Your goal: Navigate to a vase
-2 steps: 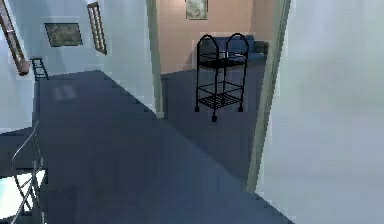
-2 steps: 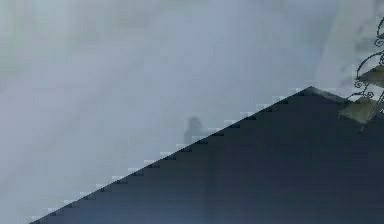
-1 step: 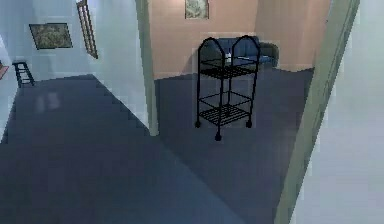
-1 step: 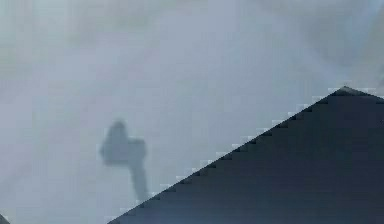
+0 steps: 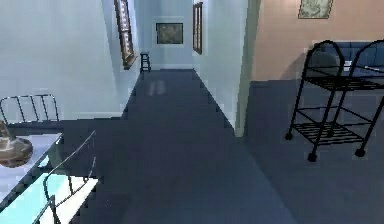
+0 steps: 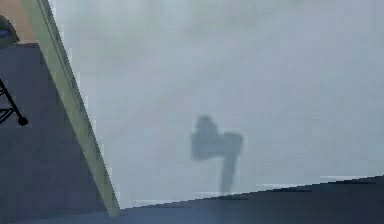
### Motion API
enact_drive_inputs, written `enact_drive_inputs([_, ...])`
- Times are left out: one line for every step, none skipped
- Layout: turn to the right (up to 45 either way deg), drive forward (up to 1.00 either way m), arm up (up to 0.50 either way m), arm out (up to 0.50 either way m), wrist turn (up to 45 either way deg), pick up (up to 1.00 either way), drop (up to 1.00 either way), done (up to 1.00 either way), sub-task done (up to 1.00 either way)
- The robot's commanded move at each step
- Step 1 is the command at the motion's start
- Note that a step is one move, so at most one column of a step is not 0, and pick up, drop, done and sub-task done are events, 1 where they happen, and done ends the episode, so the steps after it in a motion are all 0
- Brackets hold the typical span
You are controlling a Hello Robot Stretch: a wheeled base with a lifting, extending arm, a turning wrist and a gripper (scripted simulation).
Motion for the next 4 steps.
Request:
enact_drive_inputs([0.0,0.75,0.00,0.00,0.0,0.00,0.00,0.00,0.00])
enact_drive_inputs([-45.0,0.00,0.00,0.00,0.0,0.00,0.00,0.00,0.00])
enact_drive_inputs([-27.0,0.00,0.00,0.00,0.0,0.00,0.00,0.00,0.00])
enact_drive_inputs([0.0,0.00,0.00,0.00,0.0,0.00,0.00,1.00,0.00])
